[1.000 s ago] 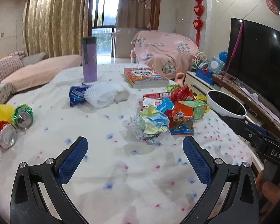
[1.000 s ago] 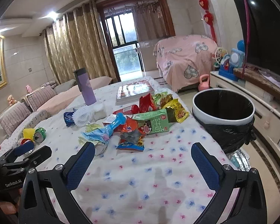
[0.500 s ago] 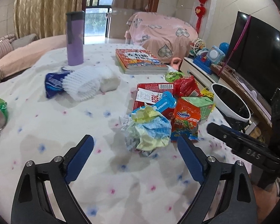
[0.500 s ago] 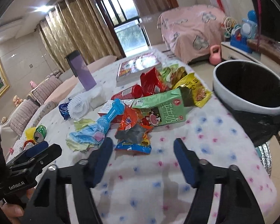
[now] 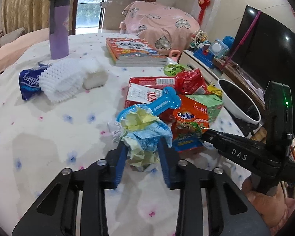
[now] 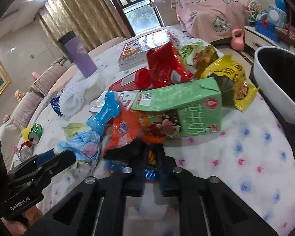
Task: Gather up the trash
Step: 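Grasp the crumpled wrapper with the left tool while the right tool grasps a snack bag, then carry both wrappers over the white bin and open both tools to drop them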
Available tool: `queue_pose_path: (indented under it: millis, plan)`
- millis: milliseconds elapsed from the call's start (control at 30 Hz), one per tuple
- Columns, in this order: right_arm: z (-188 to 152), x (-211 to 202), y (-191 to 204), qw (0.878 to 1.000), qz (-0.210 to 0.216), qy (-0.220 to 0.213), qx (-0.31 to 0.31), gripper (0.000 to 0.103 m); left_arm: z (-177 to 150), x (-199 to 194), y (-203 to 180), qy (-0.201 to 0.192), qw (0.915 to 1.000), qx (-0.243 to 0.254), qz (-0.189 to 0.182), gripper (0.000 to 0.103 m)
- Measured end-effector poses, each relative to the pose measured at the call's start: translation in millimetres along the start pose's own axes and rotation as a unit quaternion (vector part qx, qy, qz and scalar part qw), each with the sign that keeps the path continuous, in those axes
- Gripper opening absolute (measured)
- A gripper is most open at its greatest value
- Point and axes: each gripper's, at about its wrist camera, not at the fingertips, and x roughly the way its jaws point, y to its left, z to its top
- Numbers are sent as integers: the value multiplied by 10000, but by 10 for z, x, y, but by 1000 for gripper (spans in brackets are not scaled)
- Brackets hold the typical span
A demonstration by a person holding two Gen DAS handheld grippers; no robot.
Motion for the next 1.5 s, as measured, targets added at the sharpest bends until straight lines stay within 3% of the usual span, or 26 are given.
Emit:
queue_pose_path:
  millis: [67,567,1200,1500]
  plan:
    - [-25,-80,7,9999,62,-95,-22,8,-7,-44,-22,-33,10000,29,-46,5]
    - [-138,-815,-219,9974,-20,-710,154,6,63,-270,-515,-241,9975,452,-481,5]
    - [-145,-1391,-1202,9841,-796,-1259,964,6,350,82,-1420,-165,9884,1108,-1022,5]
    - [51,-1503,-1570,9778,-1161,-1369,1078,6,596,299,-1812,-201,9842,1298,-1184,5]
